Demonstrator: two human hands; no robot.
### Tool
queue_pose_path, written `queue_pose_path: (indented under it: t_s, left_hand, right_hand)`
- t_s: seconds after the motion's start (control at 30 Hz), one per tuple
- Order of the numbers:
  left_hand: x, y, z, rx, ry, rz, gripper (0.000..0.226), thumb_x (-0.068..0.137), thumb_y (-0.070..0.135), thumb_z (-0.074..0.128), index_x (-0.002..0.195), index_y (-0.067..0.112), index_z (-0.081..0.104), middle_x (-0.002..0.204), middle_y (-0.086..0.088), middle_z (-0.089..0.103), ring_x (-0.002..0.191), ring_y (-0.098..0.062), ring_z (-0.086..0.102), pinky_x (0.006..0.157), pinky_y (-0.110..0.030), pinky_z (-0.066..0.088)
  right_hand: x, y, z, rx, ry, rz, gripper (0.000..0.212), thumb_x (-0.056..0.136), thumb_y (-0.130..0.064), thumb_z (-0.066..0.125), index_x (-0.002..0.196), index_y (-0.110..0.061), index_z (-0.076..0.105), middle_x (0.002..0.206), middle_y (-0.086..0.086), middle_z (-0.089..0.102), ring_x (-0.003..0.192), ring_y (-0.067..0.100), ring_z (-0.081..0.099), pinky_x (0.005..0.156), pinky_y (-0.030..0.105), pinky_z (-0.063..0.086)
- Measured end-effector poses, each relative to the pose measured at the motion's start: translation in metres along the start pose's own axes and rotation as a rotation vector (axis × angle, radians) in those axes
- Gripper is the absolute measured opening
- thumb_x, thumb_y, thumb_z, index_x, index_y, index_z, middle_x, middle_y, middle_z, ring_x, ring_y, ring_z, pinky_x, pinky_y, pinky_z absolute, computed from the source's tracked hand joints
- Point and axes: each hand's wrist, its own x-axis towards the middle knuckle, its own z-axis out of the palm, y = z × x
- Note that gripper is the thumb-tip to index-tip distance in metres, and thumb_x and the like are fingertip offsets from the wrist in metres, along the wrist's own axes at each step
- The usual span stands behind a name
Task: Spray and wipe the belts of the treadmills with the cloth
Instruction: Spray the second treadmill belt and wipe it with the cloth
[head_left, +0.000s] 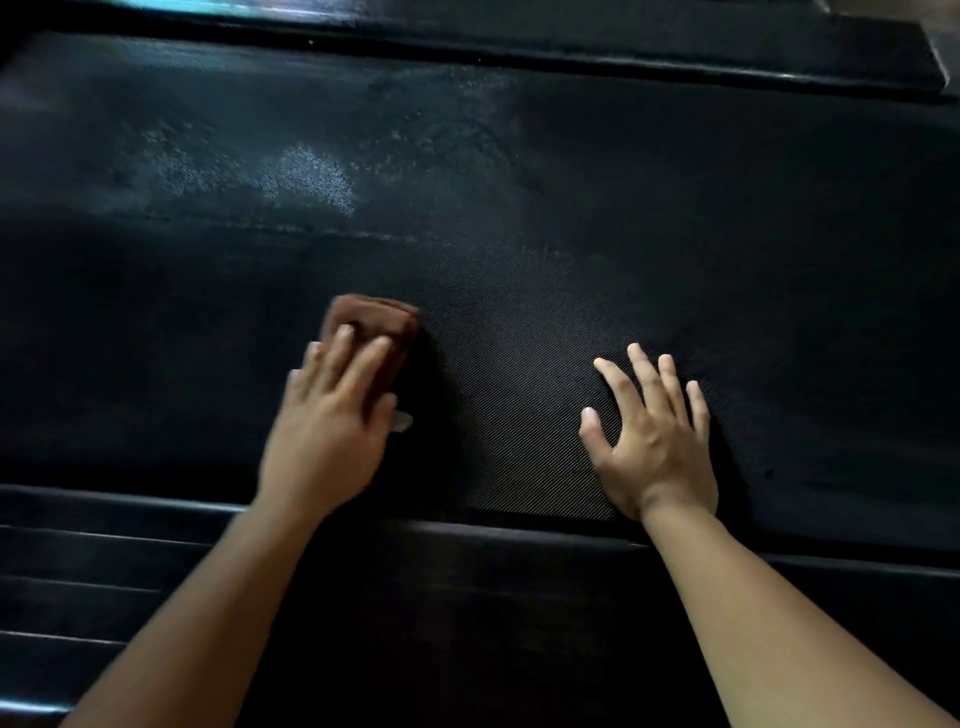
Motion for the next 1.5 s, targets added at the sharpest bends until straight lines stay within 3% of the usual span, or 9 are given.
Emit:
queue_pose_path:
  t_s: [0.1, 0.2, 0.57, 0.73, 0.87, 1.03, 1.17, 1.37, 1.5]
  left_hand:
    - [0.024, -0.038, -0.025, -0.027, 0.048, -0.217, 0.060, 0.099, 0.033, 0.056, 0.155, 0.031, 0.033, 0.168, -0.004, 0.015, 0.153, -0.033, 0.011, 0.124, -0.045, 0.011]
    - [0.059, -0.039, -0.030, -0.026, 0.071, -0.265, 0.061, 0.100, 0.034, 0.052, 0.156, 0.030, 0.029, 0.168, -0.005, 0.012, 0.154, -0.033, 0.009, 0.125, -0.045, 0.009]
    - [0.032, 0.110, 0.037, 0.028, -0.042, 0.134, 0.063, 0.099, 0.038, 0.047, 0.158, 0.034, 0.023, 0.168, -0.006, 0.012, 0.154, -0.036, 0.008, 0.124, -0.045, 0.010]
    - [-0.019, 0.091, 0.038, 0.001, -0.078, 0.184, 0.060, 0.095, 0.047, 0.034, 0.154, 0.038, 0.032, 0.166, 0.000, 0.021, 0.153, -0.032, 0.019, 0.122, -0.046, 0.015]
    - [-0.025, 0.031, 0.013, 0.003, -0.030, 0.099, 0.059, 0.093, 0.046, 0.040, 0.151, 0.034, 0.039, 0.163, -0.004, 0.030, 0.147, -0.039, 0.030, 0.118, -0.054, 0.026]
    - [-0.009, -0.021, -0.018, -0.042, 0.030, -0.202, 0.059, 0.099, 0.033, 0.054, 0.154, 0.034, 0.033, 0.168, -0.001, 0.015, 0.154, -0.031, 0.010, 0.125, -0.047, 0.009]
    - [-0.006, -0.008, -0.011, 0.021, 0.035, -0.233, 0.061, 0.101, 0.037, 0.048, 0.157, 0.036, 0.024, 0.169, -0.001, 0.008, 0.155, -0.030, 0.003, 0.125, -0.042, 0.004]
    - [-0.015, 0.053, 0.019, 0.072, 0.048, -0.045, 0.061, 0.091, 0.039, 0.041, 0.150, 0.025, 0.044, 0.160, -0.015, 0.033, 0.144, -0.047, 0.030, 0.118, -0.053, 0.026]
    - [-0.029, 0.116, 0.047, 0.056, -0.010, 0.085, 0.061, 0.091, 0.040, 0.041, 0.151, 0.029, 0.042, 0.160, -0.013, 0.035, 0.144, -0.045, 0.032, 0.117, -0.052, 0.030]
  right_hand:
    - [0.000, 0.000, 0.000, 0.002, 0.004, 0.002, 0.061, 0.089, -0.058, 0.031, 0.147, -0.039, 0.037, 0.164, -0.003, 0.021, 0.152, 0.023, 0.011, 0.123, 0.048, 0.005]
    - [0.000, 0.000, 0.001, -0.003, 0.010, -0.003, 0.060, 0.090, -0.057, 0.031, 0.147, -0.039, 0.037, 0.163, -0.002, 0.022, 0.152, 0.024, 0.012, 0.123, 0.048, 0.005]
    - [0.000, 0.001, 0.001, -0.012, 0.006, 0.005, 0.061, 0.089, -0.057, 0.031, 0.147, -0.039, 0.036, 0.164, -0.003, 0.021, 0.152, 0.023, 0.011, 0.123, 0.048, 0.005]
    - [0.000, 0.001, 0.001, -0.021, -0.003, 0.009, 0.062, 0.089, -0.057, 0.029, 0.148, -0.039, 0.035, 0.164, -0.004, 0.019, 0.152, 0.022, 0.009, 0.123, 0.047, 0.004]
    - [0.001, 0.001, 0.001, -0.016, 0.003, 0.002, 0.062, 0.089, -0.058, 0.029, 0.147, -0.038, 0.036, 0.164, -0.002, 0.021, 0.152, 0.024, 0.011, 0.123, 0.048, 0.005]
    - [0.001, 0.001, 0.001, -0.020, 0.000, 0.004, 0.062, 0.089, -0.058, 0.030, 0.147, -0.038, 0.037, 0.164, -0.003, 0.020, 0.152, 0.024, 0.011, 0.123, 0.048, 0.005]
    - [0.001, 0.002, 0.001, -0.015, -0.004, 0.002, 0.062, 0.089, -0.058, 0.030, 0.147, -0.039, 0.036, 0.164, -0.003, 0.020, 0.152, 0.024, 0.010, 0.123, 0.048, 0.004]
    - [0.001, 0.002, 0.002, -0.010, 0.007, 0.001, 0.060, 0.089, -0.056, 0.033, 0.147, -0.039, 0.037, 0.164, -0.002, 0.021, 0.152, 0.025, 0.012, 0.123, 0.049, 0.005]
    - [0.002, 0.001, 0.003, -0.012, 0.011, 0.003, 0.062, 0.088, -0.056, 0.032, 0.147, -0.038, 0.037, 0.164, -0.002, 0.022, 0.152, 0.025, 0.012, 0.122, 0.049, 0.006]
